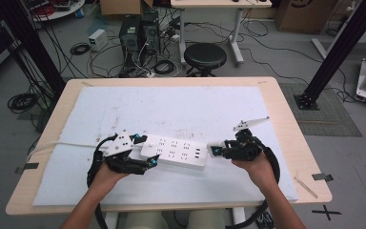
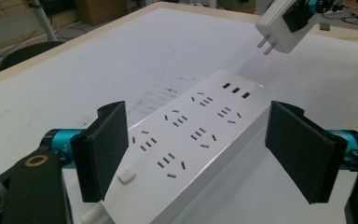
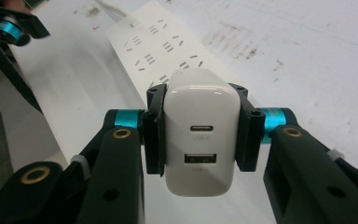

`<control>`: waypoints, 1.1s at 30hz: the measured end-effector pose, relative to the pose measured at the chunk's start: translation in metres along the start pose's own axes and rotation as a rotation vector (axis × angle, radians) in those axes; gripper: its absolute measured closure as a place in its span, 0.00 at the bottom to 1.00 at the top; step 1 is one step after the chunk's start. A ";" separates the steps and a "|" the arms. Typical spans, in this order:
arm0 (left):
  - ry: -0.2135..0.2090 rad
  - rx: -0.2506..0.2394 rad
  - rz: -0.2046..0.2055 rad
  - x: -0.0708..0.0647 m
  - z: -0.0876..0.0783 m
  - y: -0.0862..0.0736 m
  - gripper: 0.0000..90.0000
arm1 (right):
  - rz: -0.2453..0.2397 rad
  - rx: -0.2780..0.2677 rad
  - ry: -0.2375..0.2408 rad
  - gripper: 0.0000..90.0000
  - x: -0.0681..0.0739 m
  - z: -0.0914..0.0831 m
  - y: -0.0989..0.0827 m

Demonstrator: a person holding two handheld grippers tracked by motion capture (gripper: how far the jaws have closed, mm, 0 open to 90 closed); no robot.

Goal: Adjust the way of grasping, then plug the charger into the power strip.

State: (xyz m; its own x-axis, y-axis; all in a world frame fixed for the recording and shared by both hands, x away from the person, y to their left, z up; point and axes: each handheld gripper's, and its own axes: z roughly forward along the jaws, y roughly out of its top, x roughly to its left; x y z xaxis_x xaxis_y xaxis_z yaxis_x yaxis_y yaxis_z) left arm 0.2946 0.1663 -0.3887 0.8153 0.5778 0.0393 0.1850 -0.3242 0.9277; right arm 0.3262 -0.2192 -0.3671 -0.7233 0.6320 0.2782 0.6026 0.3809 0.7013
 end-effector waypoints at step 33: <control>0.111 -0.053 -0.106 0.027 -0.024 -0.020 0.24 | -0.161 0.142 -0.146 0.70 -0.007 -0.029 0.008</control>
State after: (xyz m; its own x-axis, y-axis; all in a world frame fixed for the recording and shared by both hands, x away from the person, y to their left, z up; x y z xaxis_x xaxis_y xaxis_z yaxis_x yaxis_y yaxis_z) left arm 0.2996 0.2067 -0.3974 0.7261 0.6872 -0.0219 0.2355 -0.2187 0.9470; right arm 0.3259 -0.2401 -0.3447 -0.7637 0.6422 0.0660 0.5324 0.5687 0.6270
